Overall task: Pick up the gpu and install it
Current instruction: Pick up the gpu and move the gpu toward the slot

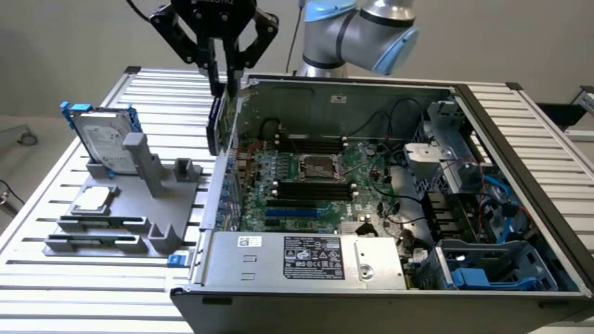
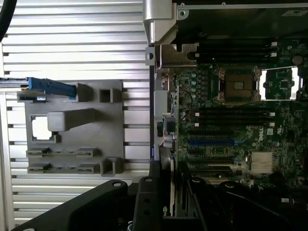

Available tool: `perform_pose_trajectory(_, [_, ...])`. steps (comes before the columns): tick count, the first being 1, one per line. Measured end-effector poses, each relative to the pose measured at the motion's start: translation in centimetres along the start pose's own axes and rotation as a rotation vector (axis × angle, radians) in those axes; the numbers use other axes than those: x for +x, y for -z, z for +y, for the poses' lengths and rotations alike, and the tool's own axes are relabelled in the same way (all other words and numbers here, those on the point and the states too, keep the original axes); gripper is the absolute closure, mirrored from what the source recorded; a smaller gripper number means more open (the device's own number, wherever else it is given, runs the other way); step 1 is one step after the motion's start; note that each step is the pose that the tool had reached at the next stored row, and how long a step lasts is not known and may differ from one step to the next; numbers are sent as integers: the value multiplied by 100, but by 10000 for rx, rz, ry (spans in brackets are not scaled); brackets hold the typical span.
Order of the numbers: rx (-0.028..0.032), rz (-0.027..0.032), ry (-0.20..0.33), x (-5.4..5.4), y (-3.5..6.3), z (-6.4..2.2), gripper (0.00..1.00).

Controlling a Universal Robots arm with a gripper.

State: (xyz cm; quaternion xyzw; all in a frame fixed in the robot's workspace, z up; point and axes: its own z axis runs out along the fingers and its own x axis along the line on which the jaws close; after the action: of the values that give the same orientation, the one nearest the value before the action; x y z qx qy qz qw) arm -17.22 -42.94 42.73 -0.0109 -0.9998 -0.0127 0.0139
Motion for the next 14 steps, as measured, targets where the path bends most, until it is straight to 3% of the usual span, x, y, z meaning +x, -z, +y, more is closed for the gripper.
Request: perform_pose_trajectory(14, [67,-1,-2,-644,-209,8,74])
